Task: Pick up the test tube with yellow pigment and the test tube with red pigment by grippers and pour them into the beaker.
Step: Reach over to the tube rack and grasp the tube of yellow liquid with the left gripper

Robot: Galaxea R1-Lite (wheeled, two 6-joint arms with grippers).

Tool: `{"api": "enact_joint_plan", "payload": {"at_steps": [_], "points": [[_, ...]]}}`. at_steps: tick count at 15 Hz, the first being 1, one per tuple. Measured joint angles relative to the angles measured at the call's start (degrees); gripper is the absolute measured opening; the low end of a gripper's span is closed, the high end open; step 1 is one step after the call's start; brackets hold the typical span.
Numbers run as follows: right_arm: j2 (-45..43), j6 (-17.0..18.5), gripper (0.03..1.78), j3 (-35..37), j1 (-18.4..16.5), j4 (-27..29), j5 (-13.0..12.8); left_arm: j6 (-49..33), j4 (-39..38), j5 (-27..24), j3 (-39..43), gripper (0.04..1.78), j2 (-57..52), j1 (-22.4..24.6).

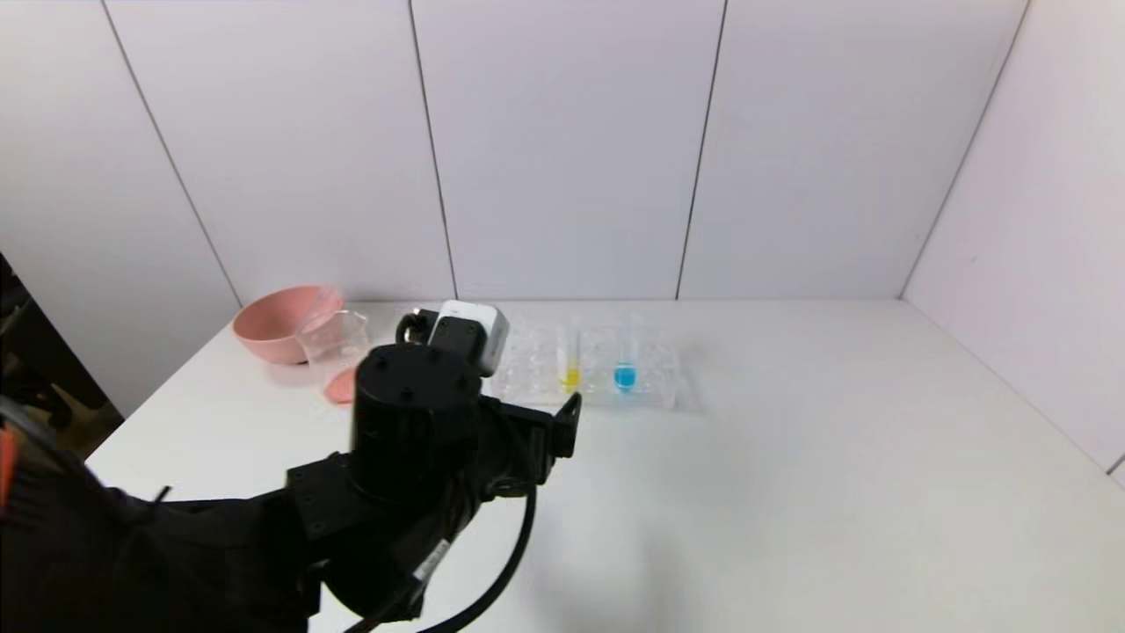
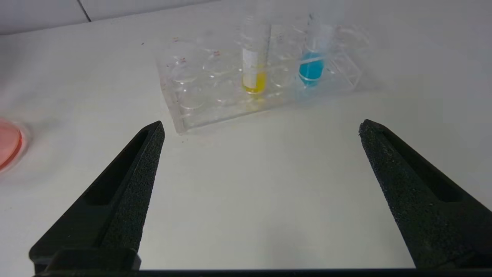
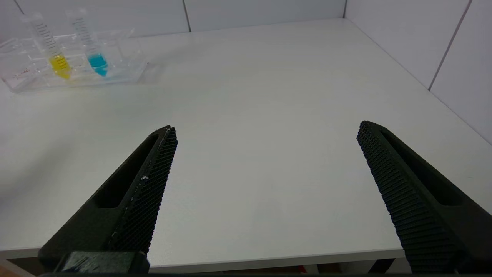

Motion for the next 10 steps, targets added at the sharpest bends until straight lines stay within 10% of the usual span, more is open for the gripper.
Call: {"api": "enact_joint_plan", "payload": {"at_steps": [10], "points": [[0.0, 0.0, 1.71, 0.0, 0.0, 0.0, 0.0, 1.0, -8.7, 11.6, -17.7, 1.76, 21.4, -1.7]]}}
